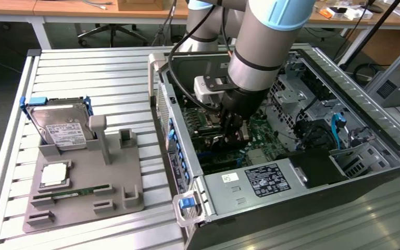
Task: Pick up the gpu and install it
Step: 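Insert the gpu into the slot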
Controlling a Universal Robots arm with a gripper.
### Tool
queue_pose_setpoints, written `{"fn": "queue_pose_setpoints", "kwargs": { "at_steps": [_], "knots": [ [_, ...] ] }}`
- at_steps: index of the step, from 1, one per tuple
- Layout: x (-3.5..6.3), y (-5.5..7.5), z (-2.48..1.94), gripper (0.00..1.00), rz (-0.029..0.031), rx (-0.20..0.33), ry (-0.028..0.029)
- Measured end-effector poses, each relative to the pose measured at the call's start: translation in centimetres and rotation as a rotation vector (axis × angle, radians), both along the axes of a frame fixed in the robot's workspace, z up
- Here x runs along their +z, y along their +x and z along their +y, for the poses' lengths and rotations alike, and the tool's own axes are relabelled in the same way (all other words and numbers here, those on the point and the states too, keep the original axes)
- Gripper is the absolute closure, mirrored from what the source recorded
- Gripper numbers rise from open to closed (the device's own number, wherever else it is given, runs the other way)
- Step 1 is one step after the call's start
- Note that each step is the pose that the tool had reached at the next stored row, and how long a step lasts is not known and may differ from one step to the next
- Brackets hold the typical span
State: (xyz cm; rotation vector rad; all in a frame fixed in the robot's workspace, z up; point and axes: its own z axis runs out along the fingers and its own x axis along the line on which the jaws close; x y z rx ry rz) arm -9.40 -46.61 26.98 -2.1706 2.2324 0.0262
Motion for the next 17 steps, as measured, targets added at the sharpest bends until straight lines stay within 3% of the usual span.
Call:
{"fn": "queue_pose_setpoints", "kwargs": {
  "at_steps": [1,2,4,9,10,11,12,17],
  "knots": [
    [0.01,0.0,0.01,0.73,0.0,0.0,-0.001],
    [0.02,-0.01,0.42,0.73,0.0001,0.003,-0.0034],
    [0.02,0.0,0.68,0.73,-0.0001,0.011,-0.0034],
    [0.02,0.0,0.69,0.73,0.0,0.013,-0.0054],
    [0.02,-0.02,0.68,0.73,0.0,0.013,-0.0126],
    [0.02,-0.02,0.68,0.73,0.0,0.021,-0.0374],
    [0.02,-0.02,0.81,0.73,0.0002,0.025,-0.0421],
    [0.02,-0.02,0.94,0.73,-0.0005,0.056,-0.0423]
  ]
}}
